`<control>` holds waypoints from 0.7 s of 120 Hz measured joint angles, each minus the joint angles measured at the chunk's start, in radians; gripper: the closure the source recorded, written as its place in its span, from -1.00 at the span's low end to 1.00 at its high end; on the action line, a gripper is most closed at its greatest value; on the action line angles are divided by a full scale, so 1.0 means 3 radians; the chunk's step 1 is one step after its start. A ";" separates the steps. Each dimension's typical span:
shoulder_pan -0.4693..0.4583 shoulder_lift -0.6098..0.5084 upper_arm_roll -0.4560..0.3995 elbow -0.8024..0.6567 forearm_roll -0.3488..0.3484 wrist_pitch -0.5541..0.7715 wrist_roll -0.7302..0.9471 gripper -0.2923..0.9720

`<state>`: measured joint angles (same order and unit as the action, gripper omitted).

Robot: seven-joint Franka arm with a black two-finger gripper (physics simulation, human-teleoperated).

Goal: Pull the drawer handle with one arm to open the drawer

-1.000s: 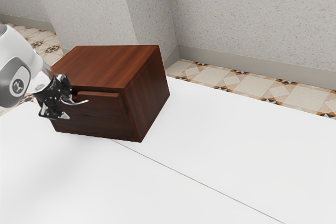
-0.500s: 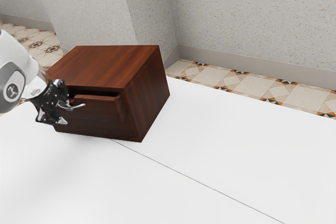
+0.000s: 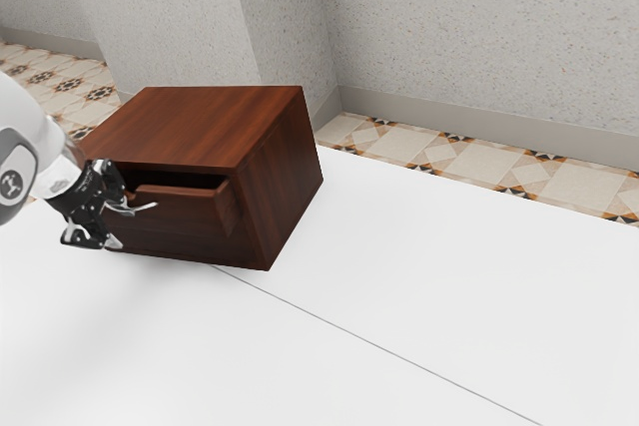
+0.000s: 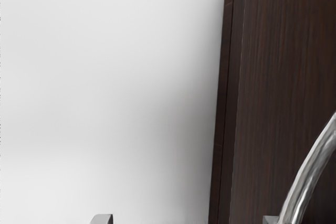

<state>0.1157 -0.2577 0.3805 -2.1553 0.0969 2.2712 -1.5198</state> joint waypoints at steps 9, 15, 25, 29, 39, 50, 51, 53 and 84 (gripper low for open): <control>0.0002 -0.0017 -0.0002 -0.0003 0.0000 -0.0003 -0.0006 0.20; 0.0006 -0.0025 -0.0003 -0.0010 -0.0002 0.0004 -0.0008 0.20; 0.0006 -0.0047 -0.0002 -0.0032 -0.0001 0.0017 -0.0012 0.20; 0.0007 -0.0051 -0.0001 -0.0036 -0.0001 0.0021 -0.0013 0.20; 0.0009 -0.0073 -0.0001 -0.0057 -0.0004 0.0029 -0.0016 0.20; 0.0012 -0.0102 -0.0001 -0.0083 -0.0003 0.0035 -0.0018 0.20; 0.0012 -0.0104 -0.0001 -0.0086 -0.0003 0.0036 -0.0018 0.20; 0.0012 -0.0109 -0.0001 -0.0092 -0.0002 0.0036 -0.0019 0.20; -0.0025 -0.0210 -0.0003 -0.0176 -0.0024 0.0046 -0.0025 0.20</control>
<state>0.1082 -0.3206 0.3796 -2.2081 0.0897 2.2849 -1.5273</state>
